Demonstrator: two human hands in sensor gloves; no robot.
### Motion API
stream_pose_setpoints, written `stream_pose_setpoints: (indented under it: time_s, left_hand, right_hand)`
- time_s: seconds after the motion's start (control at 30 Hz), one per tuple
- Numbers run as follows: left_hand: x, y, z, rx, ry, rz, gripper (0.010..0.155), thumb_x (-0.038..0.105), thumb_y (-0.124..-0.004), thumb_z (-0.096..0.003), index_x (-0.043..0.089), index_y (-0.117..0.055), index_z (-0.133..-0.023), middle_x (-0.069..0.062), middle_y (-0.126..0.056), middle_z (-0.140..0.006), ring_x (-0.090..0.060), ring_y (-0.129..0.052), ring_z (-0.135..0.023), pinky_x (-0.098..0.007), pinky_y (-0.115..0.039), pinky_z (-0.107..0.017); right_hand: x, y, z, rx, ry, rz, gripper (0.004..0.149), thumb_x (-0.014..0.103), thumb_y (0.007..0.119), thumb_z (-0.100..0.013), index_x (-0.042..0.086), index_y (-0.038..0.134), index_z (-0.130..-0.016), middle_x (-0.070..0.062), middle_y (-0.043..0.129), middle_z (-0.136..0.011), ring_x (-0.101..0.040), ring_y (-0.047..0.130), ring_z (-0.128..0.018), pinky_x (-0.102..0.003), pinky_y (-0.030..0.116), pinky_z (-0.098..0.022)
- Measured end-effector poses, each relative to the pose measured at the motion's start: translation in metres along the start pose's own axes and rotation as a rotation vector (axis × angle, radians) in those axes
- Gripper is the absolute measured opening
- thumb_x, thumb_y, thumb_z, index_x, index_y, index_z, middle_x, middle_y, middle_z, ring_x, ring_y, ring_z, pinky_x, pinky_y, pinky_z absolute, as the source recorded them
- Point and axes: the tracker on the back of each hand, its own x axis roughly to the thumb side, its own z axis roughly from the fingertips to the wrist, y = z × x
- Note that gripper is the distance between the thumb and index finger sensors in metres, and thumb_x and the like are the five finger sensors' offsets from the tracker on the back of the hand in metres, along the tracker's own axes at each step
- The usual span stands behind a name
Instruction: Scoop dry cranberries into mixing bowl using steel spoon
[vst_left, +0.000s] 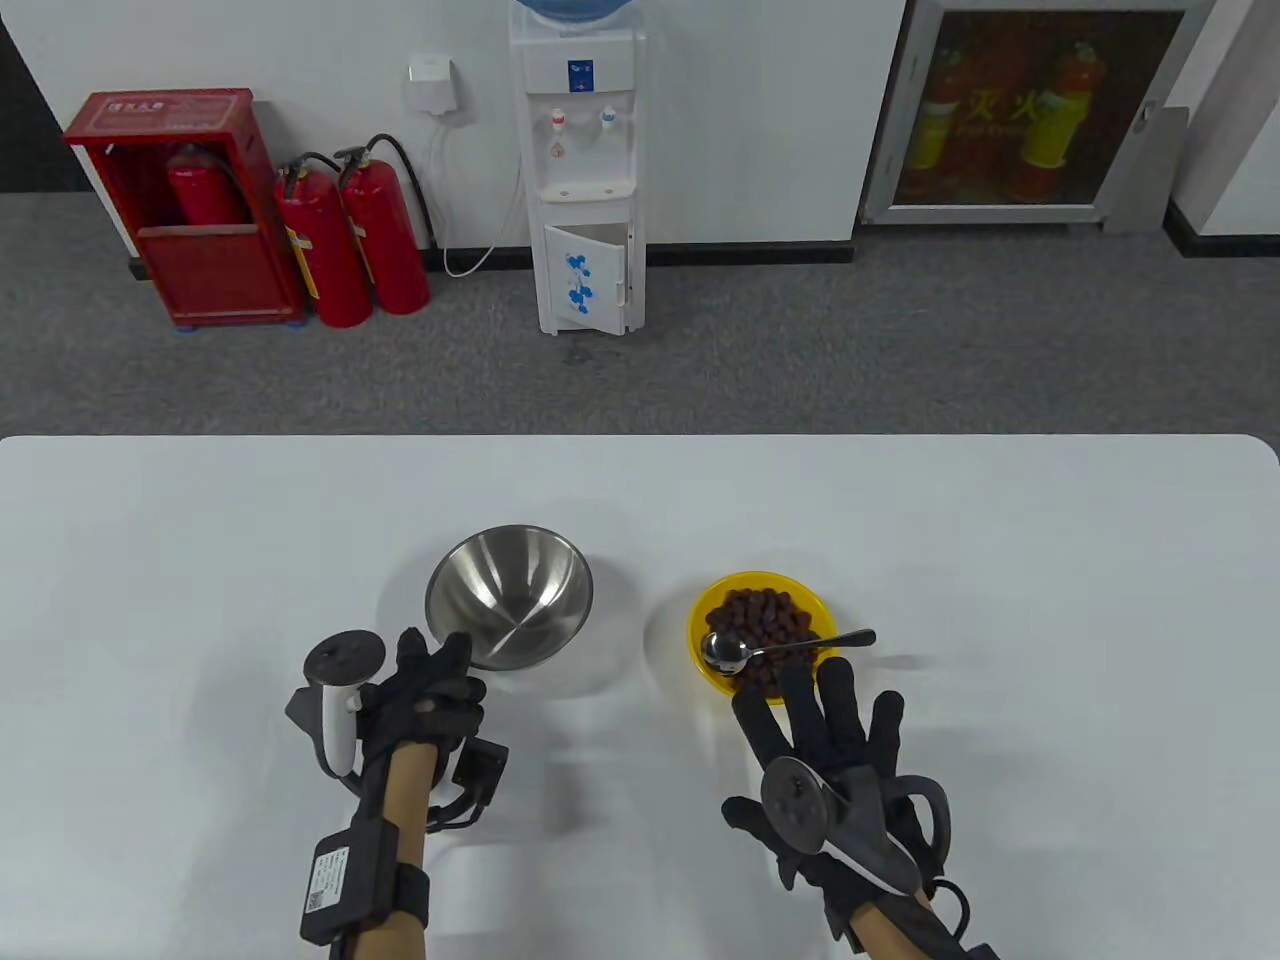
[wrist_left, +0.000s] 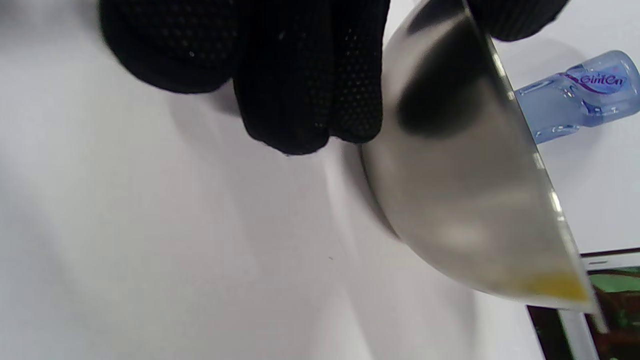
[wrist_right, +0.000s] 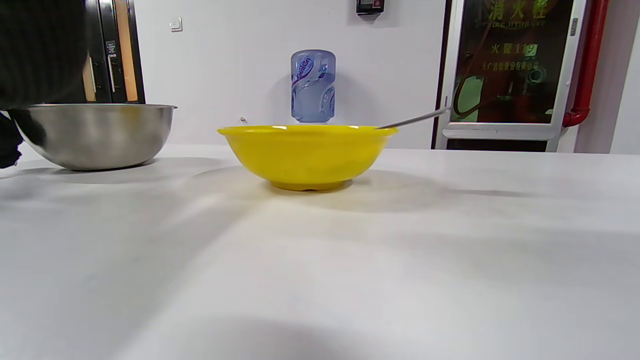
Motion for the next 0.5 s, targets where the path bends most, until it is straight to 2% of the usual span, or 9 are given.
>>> stream_pose_setpoints:
  time_s: [0.07,0.17,0.3,0.43,0.5]
  left_hand:
    - [-0.002,-0.002,-0.002,-0.032,-0.008,0.066,0.069,0.054,-0.067,-0.0567,0.026,-0.03,-0.107,0.014,-0.099,-0.074,-0.016,-0.105,-0.046,-0.039,-0.086,-0.041]
    - [-0.004,-0.004,-0.006,-0.079,-0.036,0.157,0.056,0.047,-0.069,-0.0584,0.028,-0.042,-0.104,0.009,-0.098,-0.073,-0.017,-0.105,-0.047,-0.04,-0.087,-0.041]
    - [-0.005,0.001,-0.004,-0.064,-0.098,0.128,0.052,0.04,-0.072,-0.0574,0.027,-0.047,-0.102,0.007,-0.1,-0.067,-0.016,-0.105,-0.042,-0.038,-0.088,-0.039]
    - [-0.002,0.01,0.02,-0.128,-0.207,0.191,0.051,0.039,-0.073,-0.0563,0.028,-0.051,-0.101,0.004,-0.101,-0.065,-0.019,-0.104,-0.04,-0.041,-0.086,-0.038]
    - [0.0,0.015,0.036,-0.156,-0.286,0.133,0.051,0.04,-0.071,-0.0569,0.029,-0.05,-0.102,0.005,-0.1,-0.065,-0.018,-0.103,-0.041,-0.04,-0.086,-0.038]
  right_hand:
    - [0.0,0.0,0.0,0.002,-0.001,0.003,0.097,0.077,0.075,-0.033,0.052,0.01,-0.101,0.008,-0.01,-0.109,-0.029,-0.007,-0.106,-0.07,0.007,-0.07]
    - [0.001,0.0,0.0,0.004,-0.002,0.007,0.097,0.077,0.075,-0.033,0.052,0.01,-0.101,0.008,-0.01,-0.109,-0.029,-0.007,-0.106,-0.07,0.007,-0.07]
    - [0.0,-0.001,0.001,0.004,0.001,0.005,0.098,0.077,0.075,-0.033,0.051,0.009,-0.101,0.008,-0.01,-0.109,-0.029,-0.007,-0.106,-0.07,0.007,-0.07]
    - [-0.001,0.0,0.0,0.019,0.009,0.012,0.099,0.077,0.076,-0.033,0.051,0.008,-0.101,0.008,-0.011,-0.109,-0.029,-0.008,-0.105,-0.07,0.006,-0.07]
    - [-0.002,0.0,0.0,0.02,0.012,0.01,0.099,0.077,0.076,-0.033,0.051,0.009,-0.101,0.008,-0.011,-0.109,-0.029,-0.009,-0.105,-0.07,0.006,-0.07]
